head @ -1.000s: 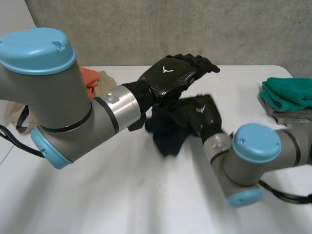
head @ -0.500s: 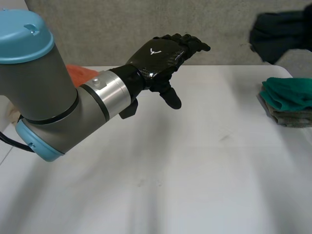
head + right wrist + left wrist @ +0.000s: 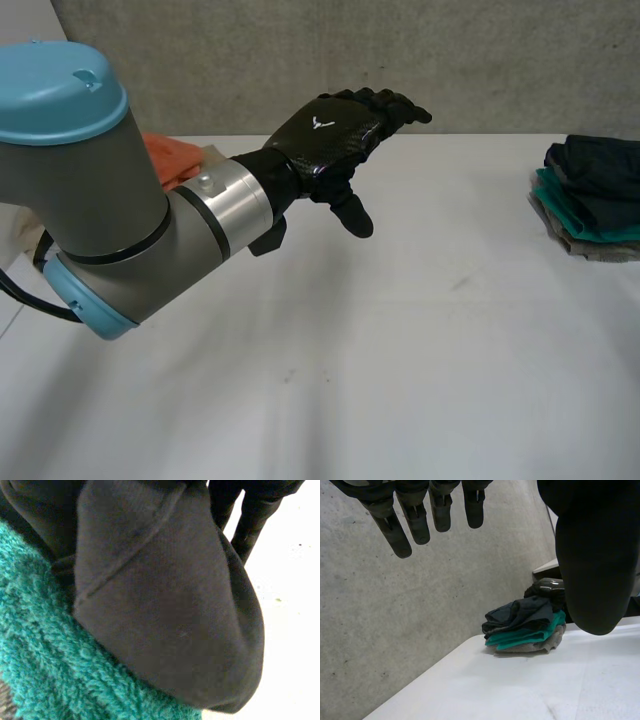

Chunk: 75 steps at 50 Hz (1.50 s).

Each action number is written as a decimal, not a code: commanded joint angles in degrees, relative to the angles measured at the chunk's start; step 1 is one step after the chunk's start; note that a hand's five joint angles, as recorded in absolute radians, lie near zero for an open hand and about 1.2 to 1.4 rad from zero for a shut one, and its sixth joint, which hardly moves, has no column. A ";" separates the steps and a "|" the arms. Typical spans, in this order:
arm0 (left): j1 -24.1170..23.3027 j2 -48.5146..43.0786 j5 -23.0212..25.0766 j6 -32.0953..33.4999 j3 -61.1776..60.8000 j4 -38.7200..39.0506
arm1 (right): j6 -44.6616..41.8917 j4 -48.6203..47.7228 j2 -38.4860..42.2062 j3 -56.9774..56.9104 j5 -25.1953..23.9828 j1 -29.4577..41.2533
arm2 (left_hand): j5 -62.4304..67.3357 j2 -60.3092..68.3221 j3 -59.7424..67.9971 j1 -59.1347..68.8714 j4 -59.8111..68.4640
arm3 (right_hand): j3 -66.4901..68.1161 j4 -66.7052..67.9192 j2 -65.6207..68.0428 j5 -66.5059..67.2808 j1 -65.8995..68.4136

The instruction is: Fold the laundry.

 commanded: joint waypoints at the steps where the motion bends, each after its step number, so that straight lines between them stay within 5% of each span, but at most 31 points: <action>1: -0.03 0.12 0.01 -0.12 -0.16 -0.07 | 0.46 4.00 -10.28 6.50 12.27 0.07 | 0.30 1.56 0.64 1.58 1.26 | -29.83 -31.89 -29.46 -30.60 -29.67; 10: -1.08 1.17 -0.07 -0.12 -0.07 -0.07 | -11.74 20.60 -22.68 11.51 20.27 -3.09 | 0.30 1.56 0.64 1.58 1.26 | -29.83 -31.89 -29.46 -30.60 -29.67; 15: -1.08 3.72 -0.07 -0.12 0.10 0.02 | -27.01 31.06 -29.44 11.25 30.79 -3.36 | 0.13 1.39 0.48 1.41 1.09 | -29.83 -31.89 -29.46 -30.60 -29.67; 20: -0.47 6.09 -0.34 -0.12 1.68 0.81 | -34.08 29.24 -34.19 11.60 39.17 -1.00 | -0.38 0.88 -0.03 0.91 0.58 | -29.83 -31.89 -29.46 -30.60 -29.67; 27: 4.44 8.47 -9.11 0.49 6.34 1.07 | -28.82 18.36 -46.38 20.53 36.29 10.15 | -0.38 0.88 -0.03 0.91 0.58 | -29.83 -31.89 -29.46 -30.60 -29.67; 34: 17.45 5.75 -13.43 4.70 6.26 1.34 | -27.58 11.84 -55.82 36.37 26.53 18.16 | -0.88 0.38 -0.54 0.40 0.08 | -29.83 -31.89 -29.46 -30.60 -29.67; 41: 28.26 -10.30 -13.17 15.32 8.45 6.15 | -29.24 12.71 -57.14 50.26 23.80 27.74 | -0.71 0.55 -0.37 0.57 0.25 | -29.83 -31.89 -29.46 -30.60 -29.67; 48: 33.10 -27.89 -12.73 18.42 18.01 14.33 | -31.27 15.61 -52.49 56.87 24.24 31.53 | -0.71 0.55 -0.37 0.57 0.25 | -29.83 -31.89 -29.46 -30.60 -29.67; 59: 34.87 -44.44 -11.76 18.68 31.13 15.22 | -33.20 15.61 -46.77 57.40 26.87 31.71 | 3.64 4.90 3.98 4.92 4.60 | -29.83 -31.89 -29.46 -30.60 -29.67; 63: 34.69 -45.50 -12.11 18.60 32.01 15.75 | -33.20 15.61 -46.77 57.40 26.96 31.44 | 39.05 40.31 39.40 40.34 40.01 | -29.83 -31.89 -29.46 -30.60 -29.67; 64: 34.08 -45.15 -12.29 18.60 31.75 15.92 | -33.20 15.61 -46.77 57.40 26.96 31.44 | 65.96 67.22 66.31 67.25 66.92 | -29.83 -31.89 -29.46 -30.60 -29.67; 71: 30.13 -36.46 -16.24 18.16 24.21 20.05 | -33.11 15.61 -47.21 57.66 27.05 31.27 | 67.39 68.65 67.74 68.67 68.35 | -29.83 -31.89 -29.46 -30.60 -29.67; 75: 25.57 -22.78 -16.33 15.80 11.49 25.58 | -33.11 15.61 -47.38 57.66 27.93 31.27 | 67.39 68.65 67.74 68.67 68.35 | -29.83 -31.89 -29.46 -30.60 -29.67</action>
